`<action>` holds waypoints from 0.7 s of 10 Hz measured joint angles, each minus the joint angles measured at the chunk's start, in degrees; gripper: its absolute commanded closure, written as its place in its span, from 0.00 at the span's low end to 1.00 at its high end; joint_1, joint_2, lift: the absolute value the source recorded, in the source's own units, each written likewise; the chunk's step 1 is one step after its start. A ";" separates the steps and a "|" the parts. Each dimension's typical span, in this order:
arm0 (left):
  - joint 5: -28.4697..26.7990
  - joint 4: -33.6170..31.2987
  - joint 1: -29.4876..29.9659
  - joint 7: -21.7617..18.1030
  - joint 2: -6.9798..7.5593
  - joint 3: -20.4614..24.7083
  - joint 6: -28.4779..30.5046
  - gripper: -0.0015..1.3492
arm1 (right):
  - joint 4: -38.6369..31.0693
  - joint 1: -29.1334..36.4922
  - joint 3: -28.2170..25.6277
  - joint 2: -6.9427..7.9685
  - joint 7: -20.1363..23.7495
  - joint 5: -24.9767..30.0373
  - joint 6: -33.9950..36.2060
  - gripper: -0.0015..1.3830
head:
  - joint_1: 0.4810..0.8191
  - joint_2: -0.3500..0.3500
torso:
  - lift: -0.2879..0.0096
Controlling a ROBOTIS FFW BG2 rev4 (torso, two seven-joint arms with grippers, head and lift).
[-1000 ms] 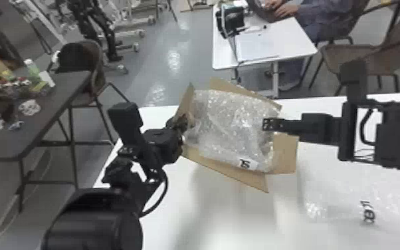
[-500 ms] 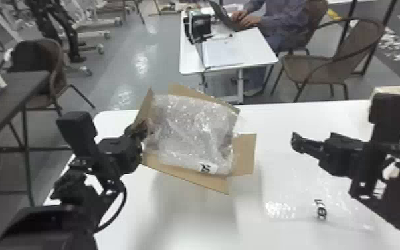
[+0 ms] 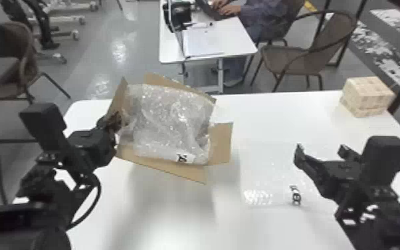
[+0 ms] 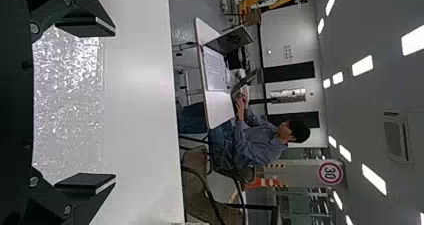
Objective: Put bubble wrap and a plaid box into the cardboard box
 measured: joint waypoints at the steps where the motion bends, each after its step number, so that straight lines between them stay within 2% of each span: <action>1: 0.05 0.00 0.22 0.00 0.00 0.17 -0.15 0.91 | 1.75 2.43 0.69 0.31 -2.70 1.86 -6.31 0.18 | 0.63 0.58 | 0.60; 3: 0.15 0.00 0.58 0.00 0.00 0.53 -0.35 0.91 | 5.17 6.88 1.91 0.44 -8.61 3.36 -16.94 0.18 | 0.63 0.57 | 0.60; 7: 0.15 0.07 1.33 0.17 0.00 0.91 -0.61 0.91 | 10.13 12.67 0.91 0.49 -16.00 1.39 -27.91 0.18 | 0.63 0.51 | 0.60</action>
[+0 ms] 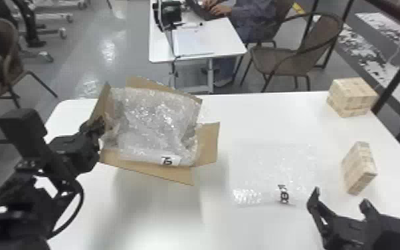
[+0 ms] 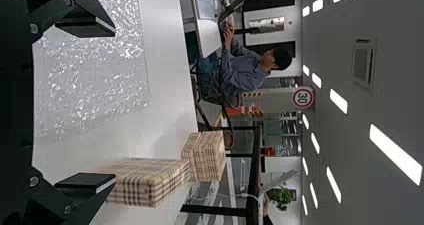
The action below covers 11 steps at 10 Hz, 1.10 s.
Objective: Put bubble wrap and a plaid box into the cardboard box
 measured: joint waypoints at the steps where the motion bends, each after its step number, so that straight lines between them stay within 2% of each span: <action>1: 0.01 0.07 0.06 0.00 0.00 -0.02 0.00 0.91 | 0.86 0.58 -0.74 0.00 -1.89 -0.63 -1.53 0.18 | 0.63 0.49 | 0.60; 3: 0.14 0.20 0.07 0.00 0.00 -0.04 -0.17 0.91 | 2.28 0.88 -2.35 0.00 -4.02 -1.17 -2.94 0.18 | 0.63 0.44 | 0.60; 6: 0.21 0.28 0.11 0.00 0.00 -0.02 -0.43 0.91 | 4.72 -0.65 -5.31 -0.03 -3.97 -2.36 -3.10 0.18 | 0.63 0.38 | 0.60; 11: 0.82 0.63 0.24 0.00 0.00 -0.03 -0.79 0.91 | 13.73 -8.35 -8.15 -1.46 5.26 -6.80 -3.42 0.18 | 0.63 0.37 | 0.60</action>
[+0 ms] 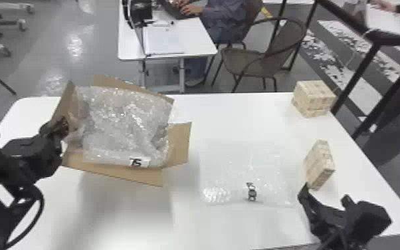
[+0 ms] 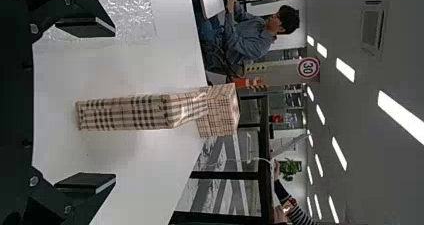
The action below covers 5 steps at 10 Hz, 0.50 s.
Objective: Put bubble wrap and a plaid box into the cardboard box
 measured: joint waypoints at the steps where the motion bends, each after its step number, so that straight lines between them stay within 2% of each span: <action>1: 0.08 0.08 0.00 0.00 0.00 -0.01 -0.12 0.91 | 1.54 -1.50 -0.48 -0.19 1.04 -0.21 -0.05 0.18 | 0.63 0.36 | 0.60; 3: 0.35 0.23 0.00 0.00 0.00 -0.08 -0.36 0.91 | 4.51 -4.55 -1.54 -0.85 3.55 -0.49 -0.05 0.18 | 0.63 0.35 | 0.60; 5: 0.40 0.31 0.07 0.00 0.00 -0.12 -0.44 0.91 | 6.42 -6.91 -1.81 -2.28 3.96 -1.05 0.23 0.18 | 0.63 0.33 | 0.60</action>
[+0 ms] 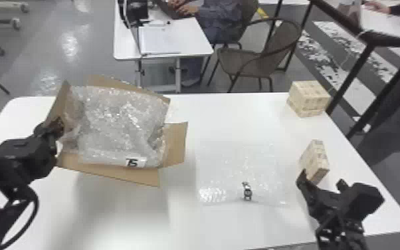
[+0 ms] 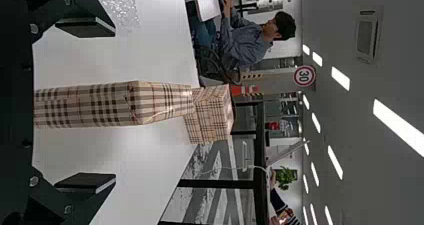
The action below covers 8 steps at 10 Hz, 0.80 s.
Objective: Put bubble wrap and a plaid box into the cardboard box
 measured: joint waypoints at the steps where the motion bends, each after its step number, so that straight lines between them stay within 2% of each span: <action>1: 0.01 0.03 0.01 0.00 0.00 -0.03 -0.02 0.91 | 1.06 -1.26 -0.02 -0.80 0.64 -0.19 0.32 0.18 | 0.63 0.33 | 0.60; 4: 0.10 0.20 0.01 0.00 0.00 -0.10 -0.22 0.91 | 3.98 -4.62 -0.74 -2.01 2.83 -0.30 1.22 0.18 | 0.63 0.32 | 0.60; 5: 0.12 0.21 0.04 0.00 0.00 -0.10 -0.32 0.91 | 4.45 -5.17 -0.86 -2.02 2.83 0.00 1.52 0.23 | 0.63 0.31 | 0.60; 6: 0.16 0.24 0.08 0.00 0.00 -0.08 -0.41 0.91 | 4.62 -5.42 -0.88 -2.00 2.81 0.51 1.85 0.43 | 0.63 0.31 | 0.60; 7: 0.18 0.28 0.10 0.00 0.00 -0.06 -0.47 0.91 | 4.91 -5.61 -0.89 -1.98 2.81 0.84 1.98 0.57 | 0.63 0.31 | 0.60; 8: 0.19 0.30 0.10 -0.03 0.00 -0.06 -0.52 0.91 | 5.46 -5.90 -0.89 -1.95 2.81 0.87 2.00 0.61 | 0.63 0.31 | 0.60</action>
